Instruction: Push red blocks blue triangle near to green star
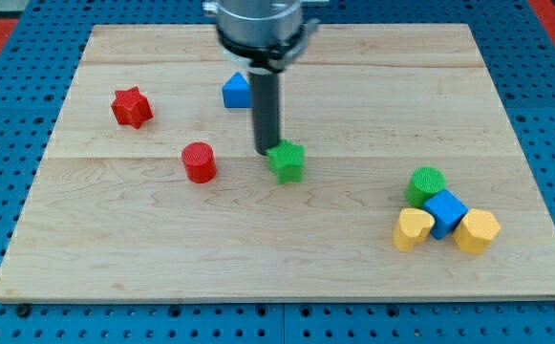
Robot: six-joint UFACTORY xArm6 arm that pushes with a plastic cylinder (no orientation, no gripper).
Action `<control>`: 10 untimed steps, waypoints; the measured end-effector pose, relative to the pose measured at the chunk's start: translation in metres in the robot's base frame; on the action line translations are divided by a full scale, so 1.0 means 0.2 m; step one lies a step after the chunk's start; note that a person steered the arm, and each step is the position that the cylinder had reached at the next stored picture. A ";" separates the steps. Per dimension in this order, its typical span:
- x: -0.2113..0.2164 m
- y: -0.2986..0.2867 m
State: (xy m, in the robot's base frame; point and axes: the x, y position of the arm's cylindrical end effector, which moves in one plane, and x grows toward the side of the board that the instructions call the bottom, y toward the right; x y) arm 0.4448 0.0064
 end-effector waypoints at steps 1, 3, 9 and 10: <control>0.30 0.26; 0.40 -0.22; 0.30 0.06; 0.33 -0.12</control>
State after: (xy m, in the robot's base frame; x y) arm 0.5109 -0.0168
